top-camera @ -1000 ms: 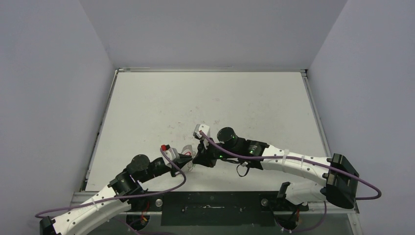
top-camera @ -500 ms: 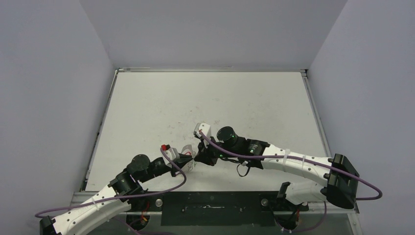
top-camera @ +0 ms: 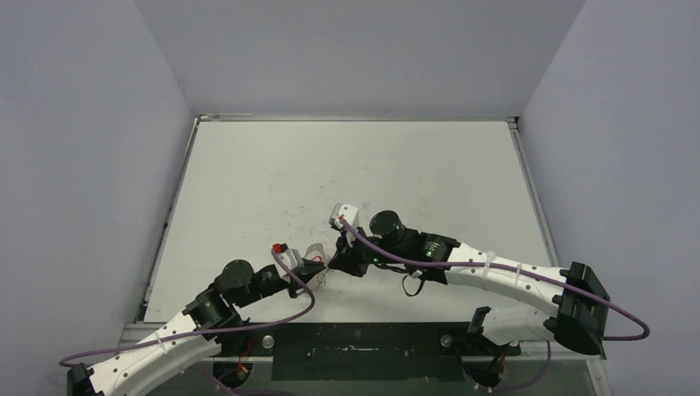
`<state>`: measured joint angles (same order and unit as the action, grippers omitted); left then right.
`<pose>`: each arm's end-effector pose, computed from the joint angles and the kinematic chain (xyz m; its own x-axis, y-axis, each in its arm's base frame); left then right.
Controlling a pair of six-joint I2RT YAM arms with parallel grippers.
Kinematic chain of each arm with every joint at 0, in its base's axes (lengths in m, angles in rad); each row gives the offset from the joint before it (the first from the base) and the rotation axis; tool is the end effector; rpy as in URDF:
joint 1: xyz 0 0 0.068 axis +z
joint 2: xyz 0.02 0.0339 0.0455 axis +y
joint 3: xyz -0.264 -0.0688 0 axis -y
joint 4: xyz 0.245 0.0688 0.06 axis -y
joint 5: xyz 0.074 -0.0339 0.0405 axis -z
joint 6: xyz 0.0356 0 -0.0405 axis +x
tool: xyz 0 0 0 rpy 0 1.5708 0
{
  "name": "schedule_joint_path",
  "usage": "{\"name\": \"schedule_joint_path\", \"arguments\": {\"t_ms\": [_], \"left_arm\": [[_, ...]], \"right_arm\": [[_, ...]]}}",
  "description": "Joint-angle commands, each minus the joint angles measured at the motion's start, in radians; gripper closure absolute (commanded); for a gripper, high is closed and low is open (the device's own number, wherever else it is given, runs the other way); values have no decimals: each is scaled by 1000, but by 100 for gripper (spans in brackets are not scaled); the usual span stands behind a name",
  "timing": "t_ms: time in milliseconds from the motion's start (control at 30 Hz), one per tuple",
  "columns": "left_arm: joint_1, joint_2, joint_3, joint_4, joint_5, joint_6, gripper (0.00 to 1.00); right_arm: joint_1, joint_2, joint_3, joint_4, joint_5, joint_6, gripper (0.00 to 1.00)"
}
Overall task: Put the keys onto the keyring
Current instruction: Insert the key onto the keyring.
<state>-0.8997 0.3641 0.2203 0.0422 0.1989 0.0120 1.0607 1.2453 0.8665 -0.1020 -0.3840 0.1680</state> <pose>0.0770 -0.1083 0.2207 -0.0524 0.0849 -0.9950 0.8906 0.4547 -0.0081 0.1252 0.2511 0.2793 -0.3851 -0.3707 -0.8452 -0.9199 0.2280 0.3191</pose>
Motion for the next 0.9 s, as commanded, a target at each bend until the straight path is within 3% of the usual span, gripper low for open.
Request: {"name": "schedule_joint_path", "arguments": {"t_ms": [0,867], "left_arm": [[-2,4,36,54,14,5,100],[-3,-17,25,51,14,-1,100]], "right_arm": [[-3,-18,46,62,-32,-1,100],[-14,18,31,45,117,35,100]]}}
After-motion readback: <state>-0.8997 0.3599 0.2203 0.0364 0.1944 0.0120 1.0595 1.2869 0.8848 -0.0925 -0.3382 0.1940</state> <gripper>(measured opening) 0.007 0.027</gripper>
